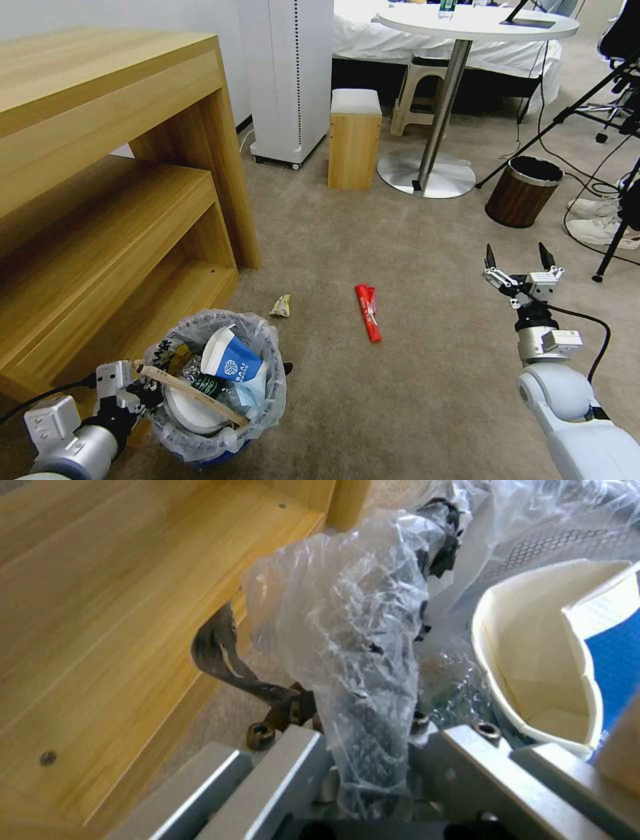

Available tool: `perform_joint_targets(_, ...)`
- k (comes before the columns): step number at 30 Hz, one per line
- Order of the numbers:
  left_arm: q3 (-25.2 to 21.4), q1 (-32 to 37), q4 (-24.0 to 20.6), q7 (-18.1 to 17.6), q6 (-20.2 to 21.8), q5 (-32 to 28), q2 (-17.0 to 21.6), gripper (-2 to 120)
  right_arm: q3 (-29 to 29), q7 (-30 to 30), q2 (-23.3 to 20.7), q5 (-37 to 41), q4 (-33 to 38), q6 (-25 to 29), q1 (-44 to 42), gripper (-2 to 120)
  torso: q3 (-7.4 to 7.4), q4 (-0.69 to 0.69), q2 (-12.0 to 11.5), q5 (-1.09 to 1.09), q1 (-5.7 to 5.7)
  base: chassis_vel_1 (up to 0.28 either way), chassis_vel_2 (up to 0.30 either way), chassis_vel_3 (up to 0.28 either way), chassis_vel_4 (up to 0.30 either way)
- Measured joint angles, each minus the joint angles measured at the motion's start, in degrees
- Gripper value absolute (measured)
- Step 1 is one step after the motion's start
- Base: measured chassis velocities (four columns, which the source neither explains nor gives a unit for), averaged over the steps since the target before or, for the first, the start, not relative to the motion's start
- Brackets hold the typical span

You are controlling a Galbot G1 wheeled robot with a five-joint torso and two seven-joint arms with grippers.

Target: Pick up the trash bin and place the garbage on the floor into it.

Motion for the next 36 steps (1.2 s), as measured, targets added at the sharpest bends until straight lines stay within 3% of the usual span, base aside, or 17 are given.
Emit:
perform_joint_targets(25,-0.1,-0.1,0.3,0.1,0.0,-0.4,0.5,0,-0.2,-0.9,0.0,0.4,-0.5,0.4,-0.6,100,0.0,0.0,0.0,0.0,0.0,-0.085,0.088,0.086,-0.088)
perform_joint_targets(33,0.7,-0.2,0.9,0.2,0.1,0.2,-0.1,0,-1.7,-4.1,-2.9,9.1,-1.1,-2.2,-2.1,100,0.0,0.0,0.0,0.0,0.0,-0.061,0.047,0.054,-0.055)
perform_joint_targets(36,1.0,-0.3,1.4,0.6,0.0,0.7,-0.4,0,-2.4,-5.2,-4.5,10.7,-2.3,-5.9,-1.8,100,0.0,0.0,0.0,0.0,0.0,0.0,0.0,0.0,0.0)
